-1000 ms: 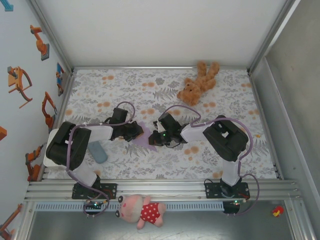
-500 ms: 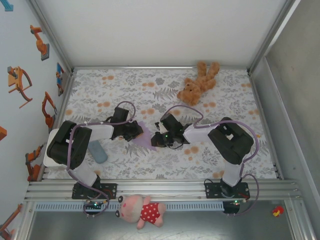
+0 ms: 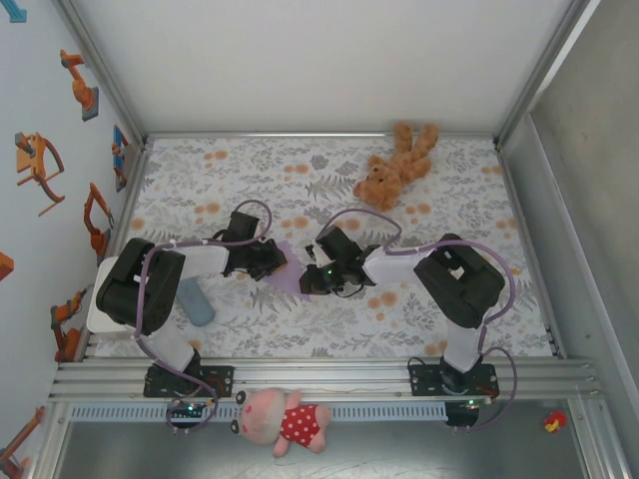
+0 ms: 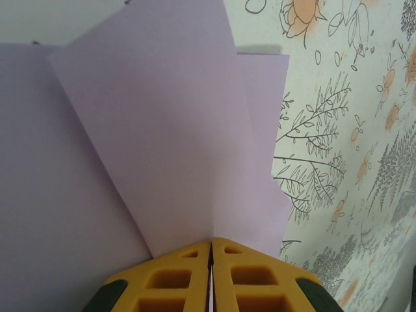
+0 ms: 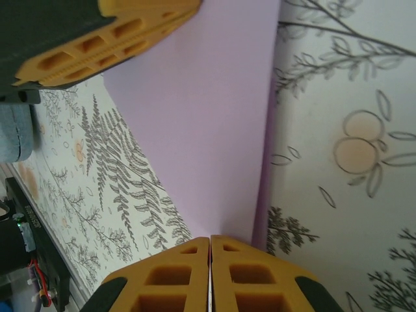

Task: Fold a paper plane with a square sheet of paper (pick it up from the middle)
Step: Fourth fold the wing at the center of the table.

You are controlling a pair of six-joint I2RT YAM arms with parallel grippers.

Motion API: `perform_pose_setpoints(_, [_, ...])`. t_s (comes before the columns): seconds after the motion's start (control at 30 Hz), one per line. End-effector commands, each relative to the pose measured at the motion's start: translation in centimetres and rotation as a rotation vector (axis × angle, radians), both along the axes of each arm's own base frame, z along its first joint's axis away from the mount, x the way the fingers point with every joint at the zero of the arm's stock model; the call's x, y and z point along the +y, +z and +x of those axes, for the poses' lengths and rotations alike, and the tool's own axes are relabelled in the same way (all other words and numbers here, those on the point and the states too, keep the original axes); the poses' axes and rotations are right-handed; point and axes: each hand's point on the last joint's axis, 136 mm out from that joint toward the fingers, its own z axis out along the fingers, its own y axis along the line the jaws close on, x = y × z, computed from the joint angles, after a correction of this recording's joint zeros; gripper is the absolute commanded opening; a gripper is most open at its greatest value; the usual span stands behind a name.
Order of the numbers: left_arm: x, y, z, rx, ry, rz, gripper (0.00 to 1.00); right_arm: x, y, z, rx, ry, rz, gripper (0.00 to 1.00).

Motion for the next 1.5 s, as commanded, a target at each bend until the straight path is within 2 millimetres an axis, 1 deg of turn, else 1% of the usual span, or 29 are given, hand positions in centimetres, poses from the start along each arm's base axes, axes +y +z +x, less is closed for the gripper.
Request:
perform_pose_setpoints(0.0, [2.2, -3.0, -1.7, 0.104, 0.039, 0.124, 0.09, 0.8, 0.3, 0.1, -0.017, 0.033, -0.001, 0.09])
perform_pose_setpoints(0.1, [2.2, -3.1, -1.8, 0.11, 0.039, 0.128, 0.08, 1.0, 0.4, 0.3, -0.023, 0.037, -0.004, 0.09])
perform_pose_setpoints(0.2, [2.2, -3.1, -1.8, 0.113, 0.041, 0.131, 0.08, 0.9, -0.3, 0.2, -0.013, 0.038, -0.018, 0.09])
perform_pose_setpoints(0.47, [2.6, -3.5, -2.1, 0.133, 0.045, 0.157, 0.08, -0.7, -2.6, -0.9, 0.031, 0.026, -0.084, 0.08])
perform_pose_setpoints(0.67, [3.1, -4.1, -2.4, 0.161, 0.048, 0.191, 0.08, -1.5, -3.3, -1.5, 0.047, 0.024, -0.11, 0.08])
perform_pose_setpoints(0.87, [3.9, -4.9, -2.9, 0.188, 0.049, 0.24, 0.09, -2.2, -2.9, -2.4, 0.052, 0.029, -0.099, 0.07])
perform_pose_setpoints(1.0, [4.5, -5.5, -3.3, 0.21, 0.053, 0.269, 0.08, -3.1, -2.5, -3.1, 0.051, 0.034, -0.103, 0.07])
perform_pose_setpoints(1.13, [4.6, -5.9, -3.5, 0.226, 0.053, 0.277, 0.08, -3.8, -2.5, -3.8, 0.061, 0.047, -0.116, 0.07])
perform_pose_setpoints(1.27, [4.4, -5.6, -3.3, 0.222, 0.051, 0.269, 0.08, -4.8, -2.9, -4.5, 0.076, 0.046, -0.148, 0.06])
perform_pose_setpoints(1.33, [4.1, -5.3, -3.0, 0.209, 0.045, 0.26, 0.09, -5.3, -2.8, -4.7, 0.072, 0.043, -0.159, 0.06])
perform_pose_setpoints(1.4, [3.7, -4.7, -2.6, 0.19, 0.038, 0.241, 0.08, -5.5, -2.4, -4.6, 0.05, 0.036, -0.161, 0.06])
perform_pose_setpoints(1.47, [2.9, -3.6, -1.9, 0.16, 0.024, 0.2, 0.09, -5.4, -1.3, -3.9, 0.001, 0.019, -0.144, 0.06])
